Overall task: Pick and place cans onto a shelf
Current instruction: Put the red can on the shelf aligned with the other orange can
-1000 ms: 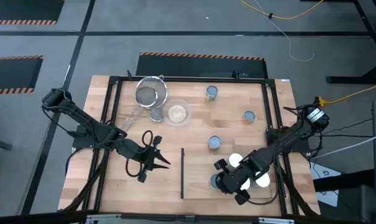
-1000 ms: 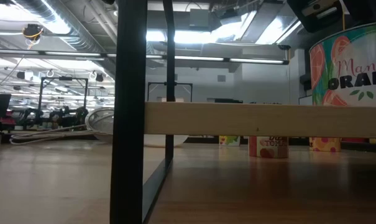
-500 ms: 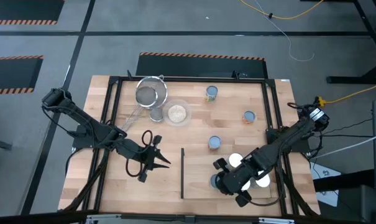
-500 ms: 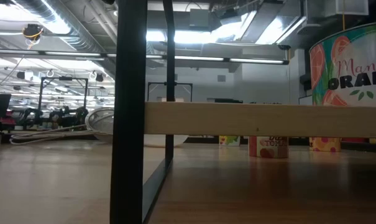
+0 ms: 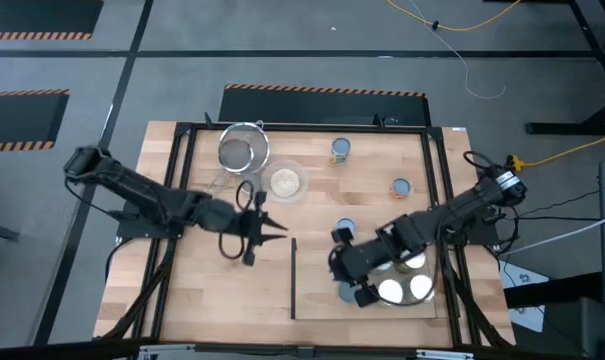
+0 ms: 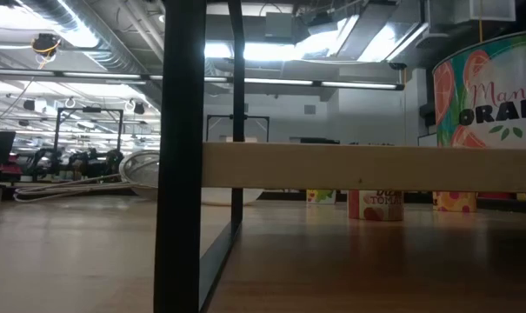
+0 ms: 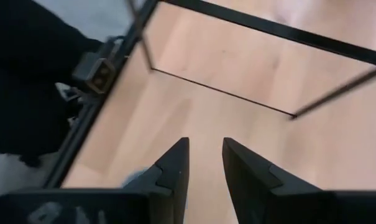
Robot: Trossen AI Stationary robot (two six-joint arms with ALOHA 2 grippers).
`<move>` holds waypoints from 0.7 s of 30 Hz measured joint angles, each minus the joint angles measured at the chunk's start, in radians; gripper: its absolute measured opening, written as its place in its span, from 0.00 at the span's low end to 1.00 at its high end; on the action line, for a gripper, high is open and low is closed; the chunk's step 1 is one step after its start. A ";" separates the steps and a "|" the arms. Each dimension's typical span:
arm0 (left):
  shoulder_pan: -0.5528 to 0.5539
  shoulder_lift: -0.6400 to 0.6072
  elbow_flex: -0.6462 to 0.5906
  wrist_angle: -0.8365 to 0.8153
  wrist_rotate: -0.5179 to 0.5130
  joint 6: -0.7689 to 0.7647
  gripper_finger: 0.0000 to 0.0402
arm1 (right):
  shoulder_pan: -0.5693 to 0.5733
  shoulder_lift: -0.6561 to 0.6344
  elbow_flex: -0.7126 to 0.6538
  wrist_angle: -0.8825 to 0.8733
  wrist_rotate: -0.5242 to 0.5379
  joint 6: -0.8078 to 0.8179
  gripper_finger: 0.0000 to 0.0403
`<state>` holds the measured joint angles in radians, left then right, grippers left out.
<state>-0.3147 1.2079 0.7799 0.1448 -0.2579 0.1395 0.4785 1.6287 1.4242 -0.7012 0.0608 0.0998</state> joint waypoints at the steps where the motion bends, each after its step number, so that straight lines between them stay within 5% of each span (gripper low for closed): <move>1: 0.030 0.000 0.000 -0.001 0.033 0.012 0.17 | -0.016 0.000 0.000 -0.006 0.000 0.000 0.25; 11: 0.297 0.000 -0.027 -0.052 0.368 0.020 0.17 | -0.168 0.000 -0.016 -0.047 0.000 0.047 0.25; 21: 0.328 0.000 -0.174 0.031 0.396 -0.040 0.17 | -0.262 0.000 -0.146 -0.054 -0.002 0.057 0.25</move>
<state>0.0128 1.2079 0.6061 0.1762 0.1379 0.0992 0.2163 1.6287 1.2782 -0.7553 0.0589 0.1566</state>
